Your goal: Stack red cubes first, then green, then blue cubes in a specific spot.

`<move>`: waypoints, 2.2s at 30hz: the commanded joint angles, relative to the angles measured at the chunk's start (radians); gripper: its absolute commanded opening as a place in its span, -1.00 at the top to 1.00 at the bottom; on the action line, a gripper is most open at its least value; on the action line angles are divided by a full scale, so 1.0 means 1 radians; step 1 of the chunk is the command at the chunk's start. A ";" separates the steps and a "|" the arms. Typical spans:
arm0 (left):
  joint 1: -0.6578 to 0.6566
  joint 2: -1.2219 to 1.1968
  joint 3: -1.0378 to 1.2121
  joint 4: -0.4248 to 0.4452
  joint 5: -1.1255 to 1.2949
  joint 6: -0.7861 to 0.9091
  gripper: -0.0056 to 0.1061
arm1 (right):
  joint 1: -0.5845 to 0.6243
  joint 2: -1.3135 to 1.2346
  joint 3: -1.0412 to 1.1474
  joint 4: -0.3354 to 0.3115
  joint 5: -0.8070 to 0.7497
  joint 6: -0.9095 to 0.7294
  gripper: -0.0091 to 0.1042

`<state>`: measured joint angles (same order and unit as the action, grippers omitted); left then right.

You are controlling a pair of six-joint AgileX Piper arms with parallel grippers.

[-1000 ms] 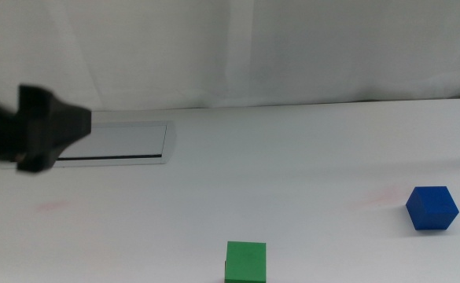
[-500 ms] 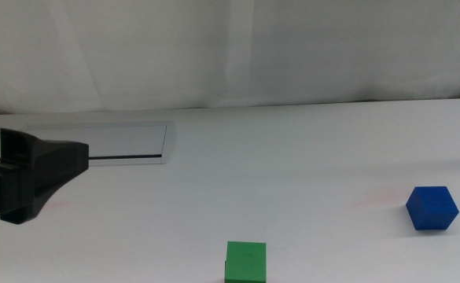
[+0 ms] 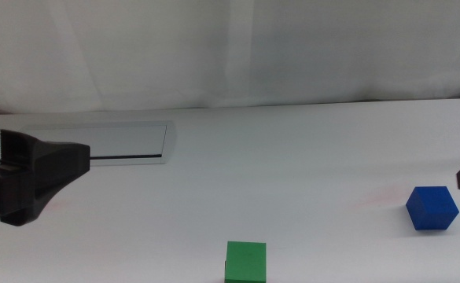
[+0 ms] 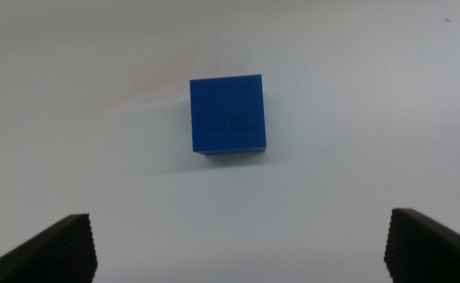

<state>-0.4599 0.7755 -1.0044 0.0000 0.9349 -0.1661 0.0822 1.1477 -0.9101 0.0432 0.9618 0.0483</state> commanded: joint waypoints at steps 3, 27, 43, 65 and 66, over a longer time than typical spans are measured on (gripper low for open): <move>0.002 -0.004 0.002 -0.015 0.003 0.001 -0.74 | -0.004 0.089 -0.007 0.006 -0.054 -0.030 -0.98; 0.002 -0.004 0.002 -0.015 0.003 0.001 -0.74 | -0.004 0.418 -0.006 0.037 -0.204 -0.076 -0.98; 0.002 -0.004 0.002 -0.015 0.003 0.001 -0.70 | -0.004 0.525 -0.006 0.038 -0.289 -0.076 -0.91; 0.002 -0.004 0.002 -0.015 0.011 0.001 -0.69 | 0.006 0.486 -0.094 0.032 -0.219 -0.082 0.88; 0.002 -0.004 0.002 -0.015 0.011 0.001 -0.69 | 0.013 0.460 -0.109 0.032 -0.201 -0.080 0.88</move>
<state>-0.4599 0.7755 -1.0044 0.0000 0.9441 -0.1639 0.0848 1.6498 -0.9944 0.0813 0.7342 -0.0256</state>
